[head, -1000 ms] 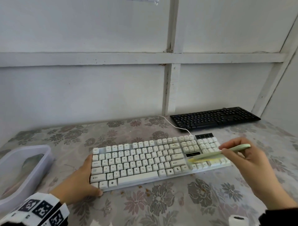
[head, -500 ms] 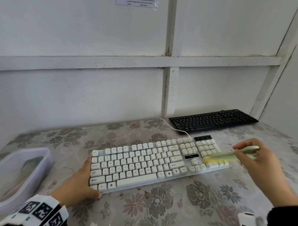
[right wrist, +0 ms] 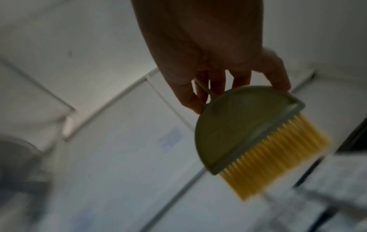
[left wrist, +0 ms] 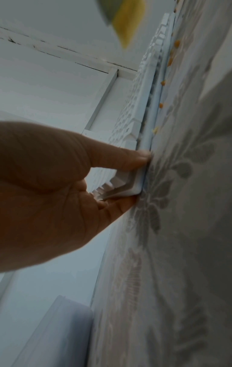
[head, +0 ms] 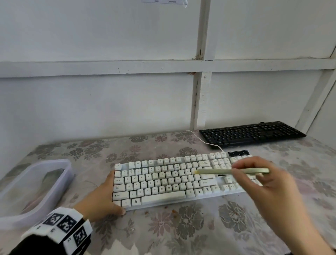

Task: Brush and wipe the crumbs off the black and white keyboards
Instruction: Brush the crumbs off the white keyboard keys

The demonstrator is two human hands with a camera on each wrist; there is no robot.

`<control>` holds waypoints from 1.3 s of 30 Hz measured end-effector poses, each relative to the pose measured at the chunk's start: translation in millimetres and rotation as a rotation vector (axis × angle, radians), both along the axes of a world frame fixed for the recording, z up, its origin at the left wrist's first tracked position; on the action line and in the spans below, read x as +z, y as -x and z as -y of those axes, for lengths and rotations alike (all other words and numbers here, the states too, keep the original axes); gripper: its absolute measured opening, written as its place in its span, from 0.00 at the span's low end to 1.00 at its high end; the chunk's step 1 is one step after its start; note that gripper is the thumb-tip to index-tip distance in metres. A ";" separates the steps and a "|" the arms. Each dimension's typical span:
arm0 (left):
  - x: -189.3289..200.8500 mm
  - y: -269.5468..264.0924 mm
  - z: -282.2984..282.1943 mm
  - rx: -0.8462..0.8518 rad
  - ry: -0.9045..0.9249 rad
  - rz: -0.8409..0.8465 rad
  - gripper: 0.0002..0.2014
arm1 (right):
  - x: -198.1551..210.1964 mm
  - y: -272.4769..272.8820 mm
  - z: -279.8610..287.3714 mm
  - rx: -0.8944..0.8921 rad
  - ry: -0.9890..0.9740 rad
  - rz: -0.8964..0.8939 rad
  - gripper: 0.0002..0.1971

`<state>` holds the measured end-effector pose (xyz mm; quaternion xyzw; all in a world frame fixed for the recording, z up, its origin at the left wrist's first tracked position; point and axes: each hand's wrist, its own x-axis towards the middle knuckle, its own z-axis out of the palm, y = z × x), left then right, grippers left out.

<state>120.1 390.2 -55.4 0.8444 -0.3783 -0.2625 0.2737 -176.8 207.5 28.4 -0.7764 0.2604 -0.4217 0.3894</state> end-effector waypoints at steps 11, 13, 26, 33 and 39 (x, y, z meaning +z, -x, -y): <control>-4.5 -1.4 -2.9 -0.015 0.143 -0.036 0.59 | -74.7 -96.6 -97.6 0.203 0.425 -0.067 0.10; -4.4 -1.6 -3.0 -0.018 0.125 -0.017 0.58 | -79.7 -97.5 -97.1 0.166 0.448 -0.061 0.09; -2.7 -5.0 -1.6 -0.038 0.050 0.029 0.58 | -89.3 -80.1 -82.9 0.082 0.472 0.022 0.08; -1.1 -2.8 -0.5 -0.023 0.028 0.030 0.57 | -90.5 -67.3 -53.7 0.007 0.357 -0.006 0.07; -1.9 -4.3 -1.7 -0.047 0.073 0.020 0.58 | -91.6 -82.9 -82.4 0.123 0.515 0.021 0.08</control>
